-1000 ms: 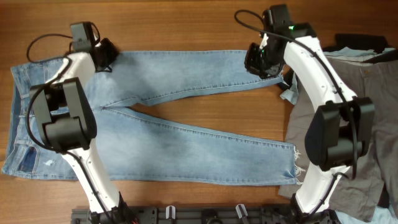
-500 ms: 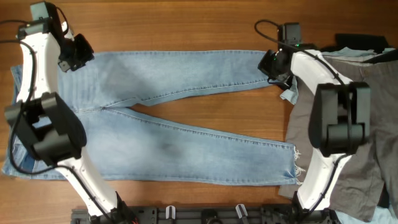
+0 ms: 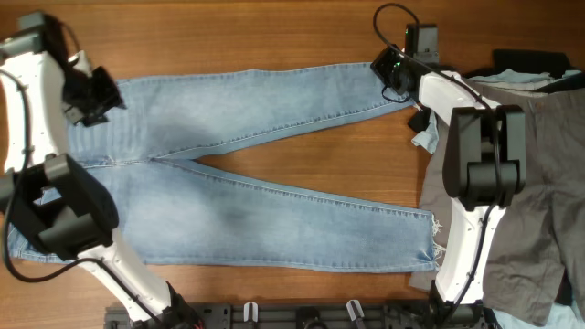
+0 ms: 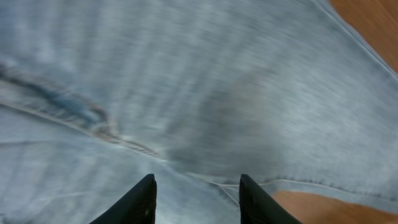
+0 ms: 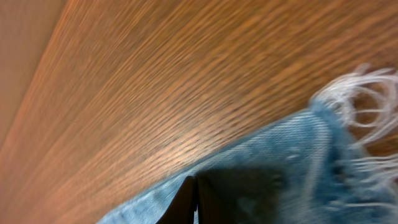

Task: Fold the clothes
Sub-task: 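Spread the jeans flat, left gripper at waist, right at hems, then move the right gripper to the lower leg hem and grasp it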

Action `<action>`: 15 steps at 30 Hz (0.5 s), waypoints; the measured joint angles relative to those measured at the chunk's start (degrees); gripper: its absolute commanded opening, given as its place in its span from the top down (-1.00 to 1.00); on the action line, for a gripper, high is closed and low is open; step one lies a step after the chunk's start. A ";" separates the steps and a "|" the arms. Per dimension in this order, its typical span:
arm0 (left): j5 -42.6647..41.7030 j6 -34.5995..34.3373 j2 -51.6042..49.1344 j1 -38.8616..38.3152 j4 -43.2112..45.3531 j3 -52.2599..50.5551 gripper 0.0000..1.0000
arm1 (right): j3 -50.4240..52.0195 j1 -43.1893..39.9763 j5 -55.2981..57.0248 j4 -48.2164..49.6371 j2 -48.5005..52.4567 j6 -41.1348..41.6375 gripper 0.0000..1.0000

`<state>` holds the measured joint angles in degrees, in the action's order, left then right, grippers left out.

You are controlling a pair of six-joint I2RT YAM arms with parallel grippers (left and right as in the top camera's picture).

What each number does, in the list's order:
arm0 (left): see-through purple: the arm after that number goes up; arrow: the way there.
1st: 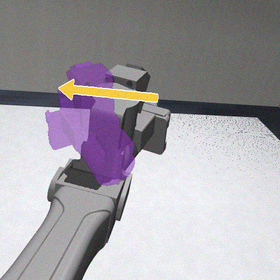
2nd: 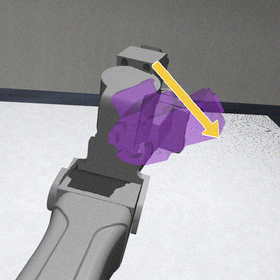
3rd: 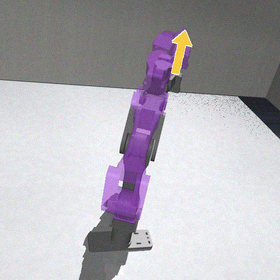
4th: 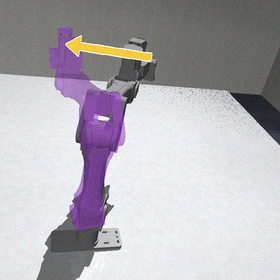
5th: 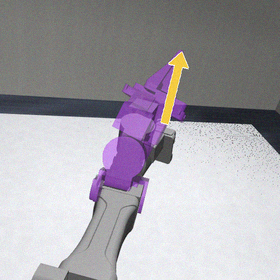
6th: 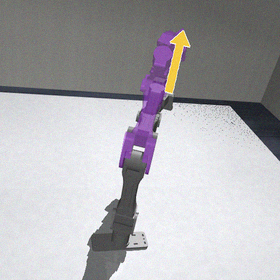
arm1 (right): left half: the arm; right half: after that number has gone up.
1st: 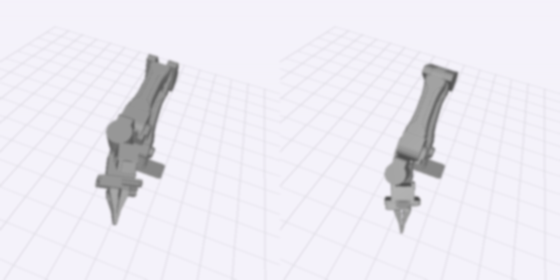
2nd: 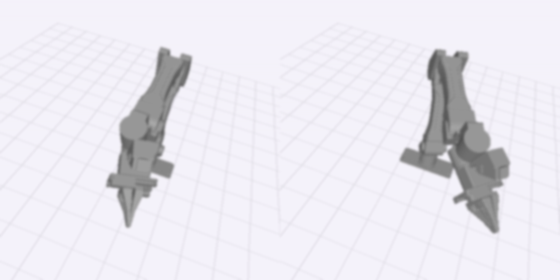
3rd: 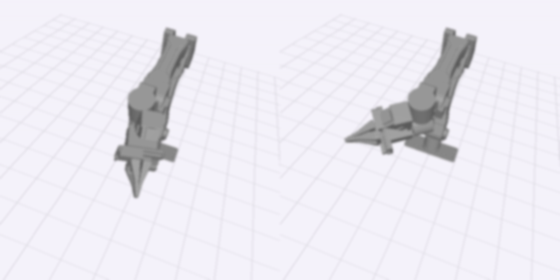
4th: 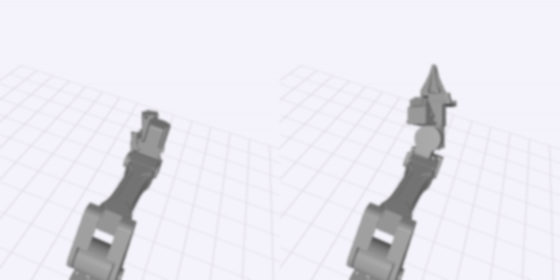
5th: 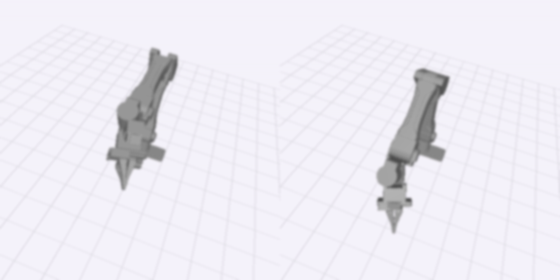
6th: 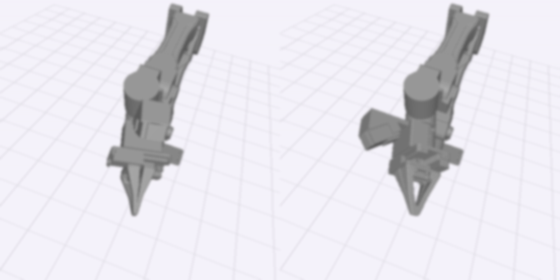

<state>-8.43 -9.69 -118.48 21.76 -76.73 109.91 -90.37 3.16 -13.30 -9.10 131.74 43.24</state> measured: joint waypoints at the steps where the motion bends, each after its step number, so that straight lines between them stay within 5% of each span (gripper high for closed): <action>1: 0.07 -0.04 0.00 0.94 -0.31 0.00 0.31 | -0.20 0.00 -0.42 -1.33 -0.76 -1.64 0.66; 8: 0.85 -2.80 3.78 10.27 -6.54 0.00 0.17 | -0.50 0.00 -1.92 -20.28 -22.82 -12.20 0.27; 15: 3.80 -10.88 12.24 26.62 -9.75 0.04 0.13 | -3.37 0.00 -2.32 -47.60 -45.64 -14.01 0.24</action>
<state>-4.62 -20.58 -106.24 48.38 -86.48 109.95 -93.73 3.16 -15.62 -56.71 86.11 29.23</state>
